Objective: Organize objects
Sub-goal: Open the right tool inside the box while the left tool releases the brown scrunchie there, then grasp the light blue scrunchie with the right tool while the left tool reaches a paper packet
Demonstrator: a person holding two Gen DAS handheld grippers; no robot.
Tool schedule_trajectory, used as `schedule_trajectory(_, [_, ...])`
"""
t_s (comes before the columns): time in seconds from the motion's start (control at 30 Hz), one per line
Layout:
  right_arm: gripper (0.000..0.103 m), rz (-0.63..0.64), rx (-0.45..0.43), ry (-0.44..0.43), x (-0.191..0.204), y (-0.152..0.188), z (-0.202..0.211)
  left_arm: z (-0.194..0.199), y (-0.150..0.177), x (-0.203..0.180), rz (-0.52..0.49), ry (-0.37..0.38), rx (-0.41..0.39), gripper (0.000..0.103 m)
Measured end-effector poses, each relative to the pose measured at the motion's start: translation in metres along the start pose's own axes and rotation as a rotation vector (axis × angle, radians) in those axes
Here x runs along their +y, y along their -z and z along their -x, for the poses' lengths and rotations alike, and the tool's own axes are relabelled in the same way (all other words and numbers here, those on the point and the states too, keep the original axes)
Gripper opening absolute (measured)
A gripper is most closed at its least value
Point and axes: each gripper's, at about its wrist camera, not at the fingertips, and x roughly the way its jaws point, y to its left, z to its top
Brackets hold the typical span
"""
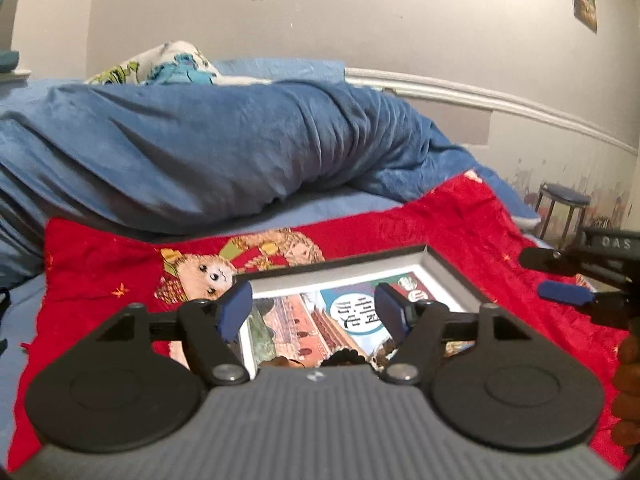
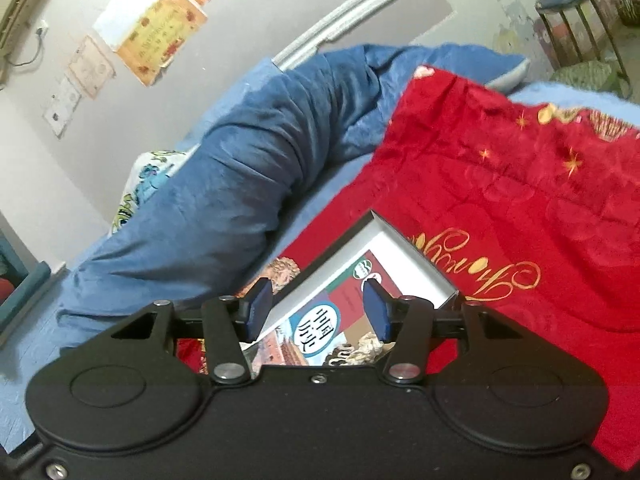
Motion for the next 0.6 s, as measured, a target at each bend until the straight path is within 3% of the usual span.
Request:
schedule_trajectory(0.1, [0.057, 0.056, -0.024, 0.007, 0.011, 0.002, 0.022, 0.018, 0.0, 0.002, -0.007, -0.001, -0.039, 0.088])
schedule_trajectory(0.27, [0.072, 0.097, -0.013, -0.006, 0.026, 0.013, 0.048, 0.033, 0.019, 0.005, -0.054, 0.013, -0.088, 0.089])
schedule_trajectory(0.37, [0.077, 0.121, 0.025, -0.037, 0.03, 0.026, 0.052, 0.029, 0.032, 0.011, -0.042, 0.042, -0.069, 0.089])
schedule_trajectory(0.6, [0.082, 0.123, 0.087, 0.067, 0.023, 0.059, 0.022, 0.002, 0.064, 0.01, -0.034, 0.027, 0.028, 0.089])
